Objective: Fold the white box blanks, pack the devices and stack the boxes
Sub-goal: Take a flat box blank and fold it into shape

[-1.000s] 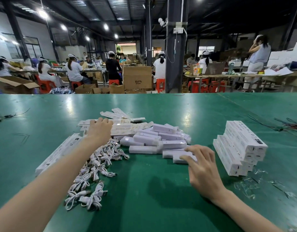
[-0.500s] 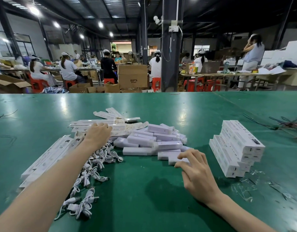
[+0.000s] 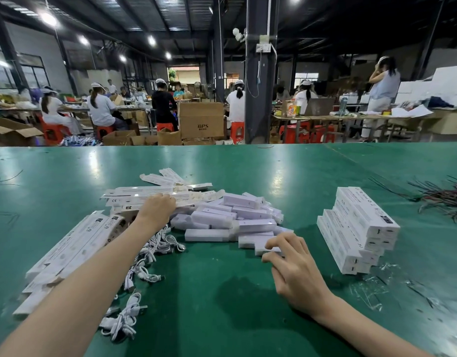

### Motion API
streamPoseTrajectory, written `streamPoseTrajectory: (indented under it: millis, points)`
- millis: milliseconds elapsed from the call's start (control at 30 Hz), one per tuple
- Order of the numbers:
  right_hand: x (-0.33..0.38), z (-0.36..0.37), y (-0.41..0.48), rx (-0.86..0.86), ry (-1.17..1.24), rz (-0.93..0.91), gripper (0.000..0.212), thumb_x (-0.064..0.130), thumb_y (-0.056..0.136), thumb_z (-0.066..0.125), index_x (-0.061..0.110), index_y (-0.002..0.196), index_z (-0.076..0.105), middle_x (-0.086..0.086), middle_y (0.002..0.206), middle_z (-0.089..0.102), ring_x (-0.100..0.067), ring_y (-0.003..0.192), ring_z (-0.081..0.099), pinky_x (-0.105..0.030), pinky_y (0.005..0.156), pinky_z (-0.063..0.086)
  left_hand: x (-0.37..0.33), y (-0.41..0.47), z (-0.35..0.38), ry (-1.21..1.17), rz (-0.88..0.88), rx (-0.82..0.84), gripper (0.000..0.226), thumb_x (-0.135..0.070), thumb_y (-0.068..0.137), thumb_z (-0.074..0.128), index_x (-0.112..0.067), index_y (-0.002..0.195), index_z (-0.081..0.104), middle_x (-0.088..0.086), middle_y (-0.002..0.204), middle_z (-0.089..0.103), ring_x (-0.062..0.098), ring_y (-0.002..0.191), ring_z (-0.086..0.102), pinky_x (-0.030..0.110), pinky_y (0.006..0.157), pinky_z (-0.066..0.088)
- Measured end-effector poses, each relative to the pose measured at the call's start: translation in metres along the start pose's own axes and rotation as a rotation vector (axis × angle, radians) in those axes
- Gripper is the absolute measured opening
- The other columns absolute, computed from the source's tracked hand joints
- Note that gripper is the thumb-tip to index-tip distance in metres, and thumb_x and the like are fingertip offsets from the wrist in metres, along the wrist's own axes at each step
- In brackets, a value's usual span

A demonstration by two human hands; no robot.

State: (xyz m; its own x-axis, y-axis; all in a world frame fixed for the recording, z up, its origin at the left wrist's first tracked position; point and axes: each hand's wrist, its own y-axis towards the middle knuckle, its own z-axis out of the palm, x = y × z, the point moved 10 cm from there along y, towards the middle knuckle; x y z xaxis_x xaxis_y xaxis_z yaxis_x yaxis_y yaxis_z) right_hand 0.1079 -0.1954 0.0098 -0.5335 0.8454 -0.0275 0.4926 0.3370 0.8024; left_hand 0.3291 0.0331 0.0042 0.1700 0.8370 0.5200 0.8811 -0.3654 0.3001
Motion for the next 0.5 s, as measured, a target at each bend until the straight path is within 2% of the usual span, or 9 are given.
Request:
streamPoseTrajectory:
  millis: [133,233,367,433,500]
  points:
    - [0.001,0.000,0.000,-0.004,0.014,-0.012,0.019,-0.005,0.072,0.049,0.004,0.072,0.066,-0.007,0.089,0.061,-0.028,0.088,0.055,-0.036,0.077,0.041,0.004,-0.008,-0.011,-0.006,-0.009,-0.064,0.017,-0.013,0.098,0.046,-0.010,0.109,0.059,0.003,0.106,0.064,0.015,0.097,0.060,0.024,0.078,0.051]
    - [0.002,-0.001,0.001,-0.008,0.021,-0.011,0.017,-0.009,0.068,0.055,0.004,0.071,0.065,-0.008,0.089,0.062,-0.027,0.088,0.053,-0.036,0.077,0.041,0.008,-0.013,-0.021,0.000,0.002,-0.113,0.024,0.001,0.092,0.049,-0.009,0.112,0.058,0.004,0.108,0.064,0.015,0.098,0.060,0.024,0.081,0.052]
    - [0.004,-0.003,0.001,-0.025,0.022,-0.026,0.022,-0.002,0.074,0.045,0.004,0.073,0.066,-0.008,0.089,0.062,-0.025,0.089,0.051,-0.034,0.078,0.039,0.022,-0.016,-0.047,-0.107,-0.007,-0.203,0.028,0.012,0.089,0.047,0.001,0.111,0.059,0.013,0.103,0.065,0.021,0.091,0.061,0.026,0.079,0.055]
    - [0.005,-0.003,0.001,-0.020,0.030,-0.029,0.024,-0.001,0.074,0.044,0.004,0.075,0.067,-0.008,0.090,0.062,-0.024,0.090,0.050,-0.033,0.078,0.038,0.031,-0.021,-0.080,-0.248,-0.015,-0.322,0.024,0.017,0.087,0.049,0.009,0.106,0.061,0.022,0.094,0.064,0.031,0.082,0.062,0.036,0.073,0.057]
    - [0.005,-0.002,0.003,0.000,0.044,-0.021,0.026,-0.004,0.072,0.045,0.005,0.081,0.068,-0.008,0.092,0.063,-0.025,0.089,0.051,-0.034,0.078,0.039,0.039,-0.035,-0.125,-0.405,-0.038,-0.527,0.018,0.020,0.083,0.057,0.014,0.099,0.063,0.026,0.083,0.064,0.037,0.072,0.062,0.045,0.063,0.058]
